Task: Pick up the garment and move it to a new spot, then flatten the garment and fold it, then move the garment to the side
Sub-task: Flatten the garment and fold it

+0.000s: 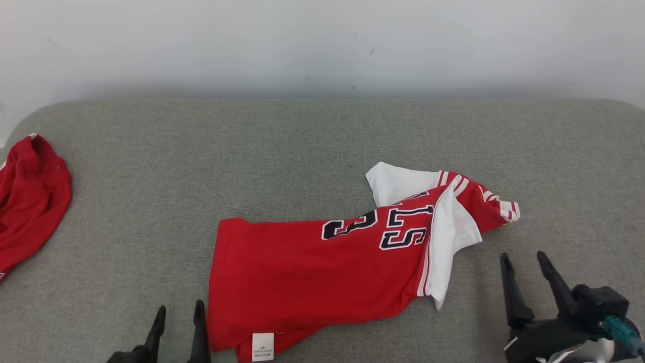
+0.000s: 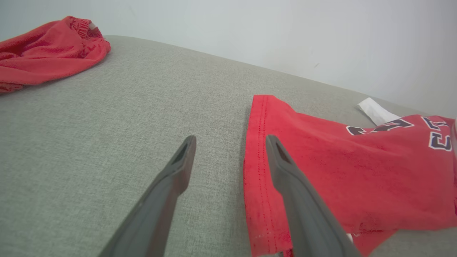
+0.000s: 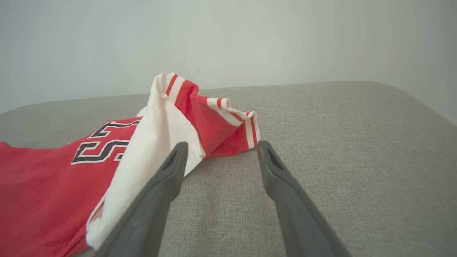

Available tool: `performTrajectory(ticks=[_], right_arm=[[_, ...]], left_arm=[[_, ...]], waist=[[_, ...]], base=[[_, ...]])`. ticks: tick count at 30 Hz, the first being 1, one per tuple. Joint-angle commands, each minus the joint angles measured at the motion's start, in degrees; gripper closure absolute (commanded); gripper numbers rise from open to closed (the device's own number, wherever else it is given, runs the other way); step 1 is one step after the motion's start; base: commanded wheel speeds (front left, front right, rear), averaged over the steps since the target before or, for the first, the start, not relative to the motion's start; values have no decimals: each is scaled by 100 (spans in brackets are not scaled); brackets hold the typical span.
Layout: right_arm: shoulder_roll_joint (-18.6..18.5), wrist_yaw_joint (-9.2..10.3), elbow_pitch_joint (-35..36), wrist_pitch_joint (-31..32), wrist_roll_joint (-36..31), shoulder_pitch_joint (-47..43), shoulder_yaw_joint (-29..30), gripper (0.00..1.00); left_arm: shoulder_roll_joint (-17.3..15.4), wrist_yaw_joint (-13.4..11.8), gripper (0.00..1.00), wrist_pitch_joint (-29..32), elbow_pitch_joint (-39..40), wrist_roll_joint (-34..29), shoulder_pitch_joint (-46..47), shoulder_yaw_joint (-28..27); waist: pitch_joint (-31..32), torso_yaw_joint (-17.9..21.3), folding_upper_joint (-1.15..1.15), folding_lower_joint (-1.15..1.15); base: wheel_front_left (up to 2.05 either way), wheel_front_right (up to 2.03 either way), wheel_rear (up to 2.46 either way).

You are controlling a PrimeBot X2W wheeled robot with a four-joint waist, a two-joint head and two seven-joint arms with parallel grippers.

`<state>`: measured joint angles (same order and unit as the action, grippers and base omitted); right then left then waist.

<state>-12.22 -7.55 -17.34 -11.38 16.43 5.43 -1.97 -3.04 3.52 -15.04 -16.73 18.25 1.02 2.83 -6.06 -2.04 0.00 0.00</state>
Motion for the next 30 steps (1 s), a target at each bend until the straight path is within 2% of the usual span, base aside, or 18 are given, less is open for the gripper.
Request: performTrajectory(ticks=[1, 9, 18, 30], right_arm=[[80, 13, -39, 48, -58, 41, -19, 0], [174, 13, -753, 92, -134, 549, -164, 0], [200, 13, -1650, -111, -12, 963, -350, 0], [199, 14, -2344, -301, 164, 1324, -616, 0]], left_arm=[[-24, -1, 0, -13, -86, -66, -96, 39], [-124, 111, 0, 180, -665, -282, -28, 426], [-73, 224, 0, 83, -1032, -162, 194, 667], [-61, 288, 0, 21, -1327, -96, 414, 834]], waist=[[-11, 2, 0, 0], [-31, -76, 0, 0], [27, -154, 0, 0], [70, -149, 0, 0]], base=[[0, 0, 0], [0, 0, 0], [0, 0, 0], [0, 0, 0]])
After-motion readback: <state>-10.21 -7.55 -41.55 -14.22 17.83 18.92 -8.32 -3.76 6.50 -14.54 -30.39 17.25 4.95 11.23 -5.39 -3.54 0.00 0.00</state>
